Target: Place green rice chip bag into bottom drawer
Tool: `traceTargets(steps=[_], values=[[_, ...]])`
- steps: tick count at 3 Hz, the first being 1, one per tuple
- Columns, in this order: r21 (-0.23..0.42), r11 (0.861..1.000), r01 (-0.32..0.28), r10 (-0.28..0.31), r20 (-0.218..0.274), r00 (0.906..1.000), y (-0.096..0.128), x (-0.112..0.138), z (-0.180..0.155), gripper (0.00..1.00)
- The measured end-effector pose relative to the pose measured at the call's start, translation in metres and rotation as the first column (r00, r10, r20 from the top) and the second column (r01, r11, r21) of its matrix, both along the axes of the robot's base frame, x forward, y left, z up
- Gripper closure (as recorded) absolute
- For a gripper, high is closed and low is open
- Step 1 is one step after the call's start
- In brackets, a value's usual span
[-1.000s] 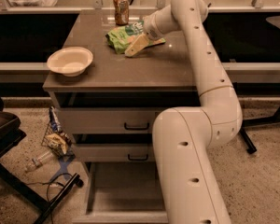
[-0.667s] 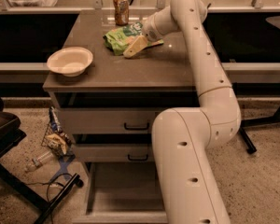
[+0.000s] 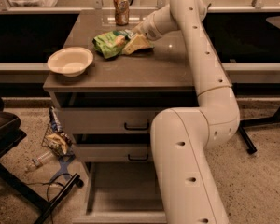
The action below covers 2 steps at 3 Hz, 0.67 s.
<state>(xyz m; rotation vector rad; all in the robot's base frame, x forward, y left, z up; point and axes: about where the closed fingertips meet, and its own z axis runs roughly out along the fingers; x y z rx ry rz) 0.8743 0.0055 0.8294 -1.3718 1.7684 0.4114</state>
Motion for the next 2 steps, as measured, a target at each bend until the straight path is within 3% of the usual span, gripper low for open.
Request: traceTargets(steps=[1, 2], values=[[0.0, 1.0, 0.0, 0.0, 0.0, 1.0, 0.0003, -0.0008, -0.0002, 0.93], [0.0, 1.0, 0.0, 0.0, 0.0, 1.0, 0.0005, -0.001, 0.0006, 1.0]])
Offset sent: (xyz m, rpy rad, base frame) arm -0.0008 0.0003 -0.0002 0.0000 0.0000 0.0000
